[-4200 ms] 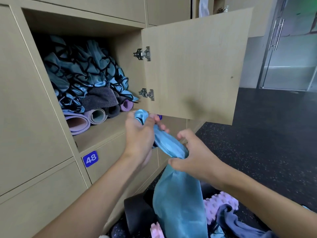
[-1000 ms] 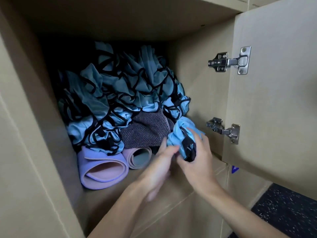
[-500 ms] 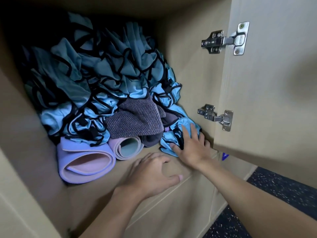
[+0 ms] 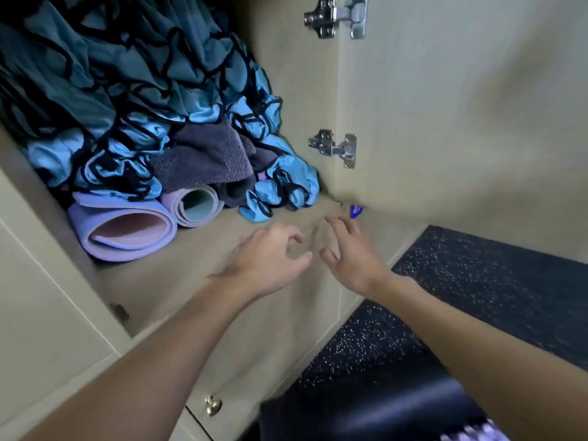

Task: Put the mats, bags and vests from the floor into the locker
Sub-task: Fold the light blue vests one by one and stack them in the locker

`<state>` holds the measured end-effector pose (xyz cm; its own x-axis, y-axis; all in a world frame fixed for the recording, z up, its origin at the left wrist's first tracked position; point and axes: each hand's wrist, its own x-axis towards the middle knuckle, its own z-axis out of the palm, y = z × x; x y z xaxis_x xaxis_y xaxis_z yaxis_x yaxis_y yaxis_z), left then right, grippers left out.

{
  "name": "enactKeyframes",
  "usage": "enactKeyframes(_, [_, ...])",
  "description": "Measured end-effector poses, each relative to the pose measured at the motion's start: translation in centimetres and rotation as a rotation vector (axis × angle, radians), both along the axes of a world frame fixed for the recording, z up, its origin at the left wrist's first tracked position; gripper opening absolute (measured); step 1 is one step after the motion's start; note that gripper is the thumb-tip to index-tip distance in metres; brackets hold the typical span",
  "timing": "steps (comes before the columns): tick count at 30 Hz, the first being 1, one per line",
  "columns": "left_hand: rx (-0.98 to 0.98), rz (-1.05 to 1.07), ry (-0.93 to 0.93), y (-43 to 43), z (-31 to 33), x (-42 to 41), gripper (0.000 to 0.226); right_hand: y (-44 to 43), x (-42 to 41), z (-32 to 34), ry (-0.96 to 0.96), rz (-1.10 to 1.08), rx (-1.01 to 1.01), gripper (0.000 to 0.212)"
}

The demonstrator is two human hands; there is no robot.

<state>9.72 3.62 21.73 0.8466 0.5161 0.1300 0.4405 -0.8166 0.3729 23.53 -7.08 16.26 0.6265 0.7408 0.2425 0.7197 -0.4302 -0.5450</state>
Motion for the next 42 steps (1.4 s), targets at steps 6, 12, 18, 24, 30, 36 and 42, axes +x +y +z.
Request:
enactKeyframes(6, [-0.031, -0.262, 0.142, -7.9, -5.9, 1.1, 0.035, -10.6, -1.4, -5.1, 0.092, -0.153, -0.029, 0.048])
enactKeyframes(12, [-0.134, -0.444, 0.315, -16.4, -17.1, 1.7, 0.032, -21.9, -3.3, -14.6, 0.209, -0.327, -0.157, 0.042])
enactKeyframes(18, [-0.136, -0.567, 0.572, -23.1, -28.1, -0.8, 0.059, -30.5, -8.6, -24.7, 0.537, -0.381, -0.326, 0.057])
enactKeyframes(24, [-0.051, -0.494, 0.572, -24.6, -33.2, -3.1, 0.068, -30.3, -11.0, -29.2, 0.642, -0.363, -0.215, 0.084])
enactKeyframes(30, [-0.126, -0.427, 0.394, -24.1, -33.6, -2.6, 0.014, -27.8, -9.7, -28.8, 0.610, -0.316, -0.179, 0.065])
enactKeyframes(36, [-0.308, -0.354, 0.253, -23.8, -32.5, -2.1, 0.025, -27.6, -8.5, -27.1, 0.483, -0.329, -0.173, 0.014])
enactKeyframes(42, [-0.452, -0.387, 0.097, -23.4, -25.8, -0.7, 0.017, -27.7, -7.6, -19.6, 0.341, -0.324, -0.085, 0.016])
